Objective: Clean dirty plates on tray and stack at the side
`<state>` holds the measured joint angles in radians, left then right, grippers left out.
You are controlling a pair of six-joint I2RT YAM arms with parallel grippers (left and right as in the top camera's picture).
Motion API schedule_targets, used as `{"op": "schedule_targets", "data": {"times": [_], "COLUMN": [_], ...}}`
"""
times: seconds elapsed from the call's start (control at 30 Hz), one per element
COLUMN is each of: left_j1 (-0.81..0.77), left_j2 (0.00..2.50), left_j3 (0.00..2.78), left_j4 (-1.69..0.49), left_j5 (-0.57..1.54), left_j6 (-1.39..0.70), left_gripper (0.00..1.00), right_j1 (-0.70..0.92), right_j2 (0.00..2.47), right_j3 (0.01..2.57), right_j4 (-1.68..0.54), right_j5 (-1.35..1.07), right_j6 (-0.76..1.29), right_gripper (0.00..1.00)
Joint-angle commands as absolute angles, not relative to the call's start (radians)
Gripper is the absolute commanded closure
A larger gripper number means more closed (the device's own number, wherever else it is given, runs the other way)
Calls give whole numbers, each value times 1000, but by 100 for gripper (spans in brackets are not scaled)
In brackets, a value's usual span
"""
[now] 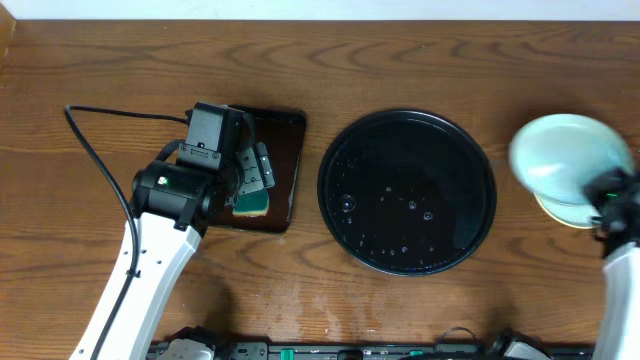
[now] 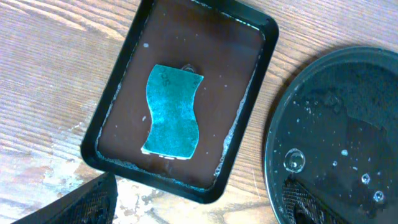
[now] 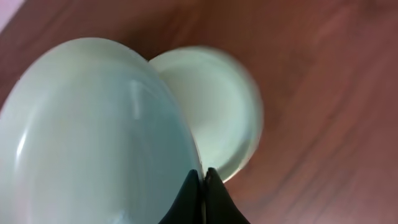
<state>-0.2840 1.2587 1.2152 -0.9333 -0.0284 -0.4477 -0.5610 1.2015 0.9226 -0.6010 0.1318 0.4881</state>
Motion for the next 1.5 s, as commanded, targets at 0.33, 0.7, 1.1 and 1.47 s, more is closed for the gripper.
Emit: {"op": "schedule_targets", "data": {"times": [0.33,0.7,1.1,1.47], "left_j1": [-281,-281,-281,-281], "left_j2": [1255,1255,1255,1255], "left_j3": [1235,1235,1235,1235], "left_j4": [-934,-934,-934,-934], "left_j5": [-30,-30,-30,-30], "left_j6": [-451,-451,-451,-451], "left_gripper": [15,15,15,15], "right_j1": [-756,-498,91,130], "right_j2": [1551,1198,714,660], "right_j3": [929,951,951,951], "right_j4": [-287,-472,-667,-781], "right_j5": [-229,-576,-583,-573], "right_j6": [315,258,186,12], "right_gripper": [51,44,1,1]}}
